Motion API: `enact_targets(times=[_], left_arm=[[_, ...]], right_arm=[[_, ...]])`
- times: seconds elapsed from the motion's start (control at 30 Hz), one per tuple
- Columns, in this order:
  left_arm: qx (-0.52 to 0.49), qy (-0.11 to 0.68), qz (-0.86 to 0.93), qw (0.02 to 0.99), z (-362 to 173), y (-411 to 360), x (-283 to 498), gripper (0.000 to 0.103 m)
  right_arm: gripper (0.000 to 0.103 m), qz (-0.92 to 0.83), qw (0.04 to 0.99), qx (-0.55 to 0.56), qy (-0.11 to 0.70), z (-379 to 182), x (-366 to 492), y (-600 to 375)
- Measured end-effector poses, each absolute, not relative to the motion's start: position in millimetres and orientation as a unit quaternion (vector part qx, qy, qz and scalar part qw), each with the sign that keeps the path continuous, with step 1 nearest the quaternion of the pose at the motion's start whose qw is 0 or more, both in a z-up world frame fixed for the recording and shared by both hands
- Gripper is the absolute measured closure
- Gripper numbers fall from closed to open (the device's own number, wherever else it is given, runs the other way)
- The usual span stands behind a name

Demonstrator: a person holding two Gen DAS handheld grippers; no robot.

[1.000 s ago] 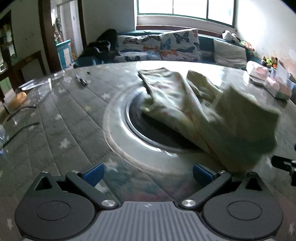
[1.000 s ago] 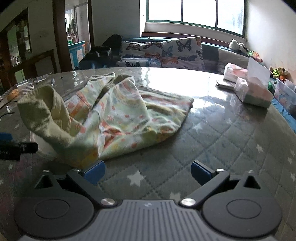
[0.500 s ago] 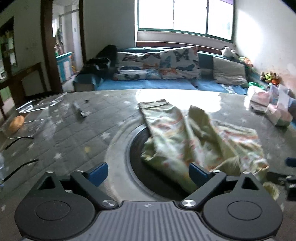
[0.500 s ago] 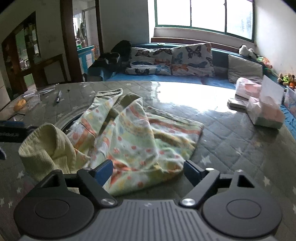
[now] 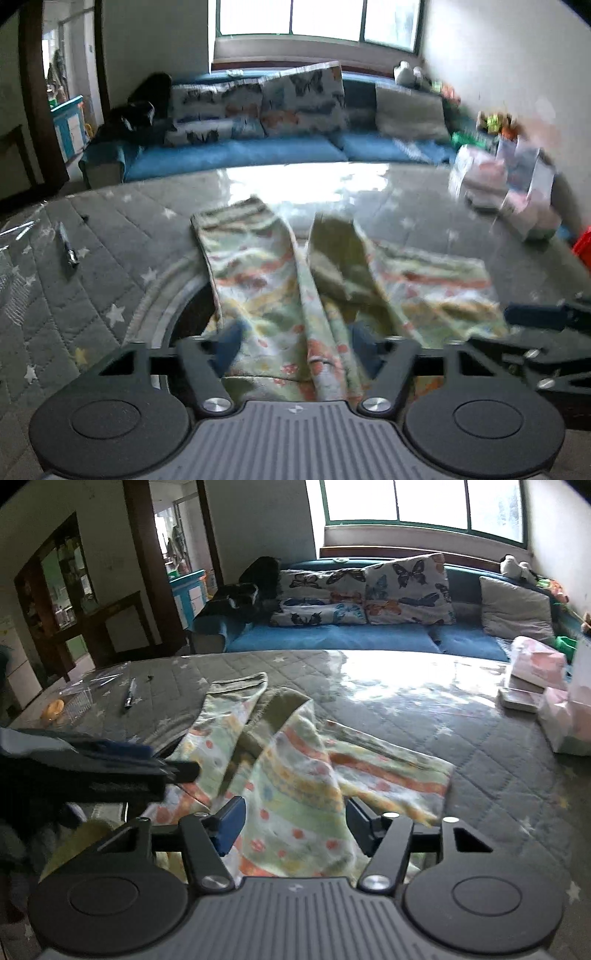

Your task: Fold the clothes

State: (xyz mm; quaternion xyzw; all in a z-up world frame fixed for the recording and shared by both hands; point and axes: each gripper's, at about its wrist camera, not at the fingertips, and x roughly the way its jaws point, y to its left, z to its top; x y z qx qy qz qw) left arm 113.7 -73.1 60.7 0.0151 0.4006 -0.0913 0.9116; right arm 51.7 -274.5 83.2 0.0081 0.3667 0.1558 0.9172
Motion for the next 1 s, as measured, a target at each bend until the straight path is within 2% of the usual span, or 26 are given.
enact_targets(times=[0.07,0.17,0.27,0.33,0.4,0.53,0.63,1.0], left_arm=[[0.007,0.413,-0.101,0.905,53,-70,114,0.087],[-0.008,0.410,-0.102,0.906,49,-63,107,0.096],[-0.020,0.394,-0.094,0.914,55,-53,96,0.097],[-0.028,0.380,-0.087,0.920,63,-43,84,0.097],[-0.040,0.369,-0.077,0.925,69,-32,71,0.098],[-0.063,0.356,-0.055,0.931,76,-7,44,0.098],[-0.070,0.361,-0.038,0.929,73,10,20,0.098],[-0.073,0.416,-0.026,0.906,35,27,-46,0.098]], right_arm=[[0.043,0.163,0.915,0.004,0.369,81,56,-268],[0.047,0.172,0.909,-0.001,0.379,73,65,-256],[0.052,0.177,0.904,-0.009,0.389,64,76,-245],[0.062,0.181,0.900,-0.014,0.396,58,81,-239],[0.066,0.184,0.896,-0.017,0.403,52,83,-235],[0.091,0.181,0.896,-0.025,0.404,46,78,-234],[0.099,0.168,0.901,-0.034,0.397,47,71,-238],[0.102,0.135,0.924,-0.038,0.355,66,-11,-298]])
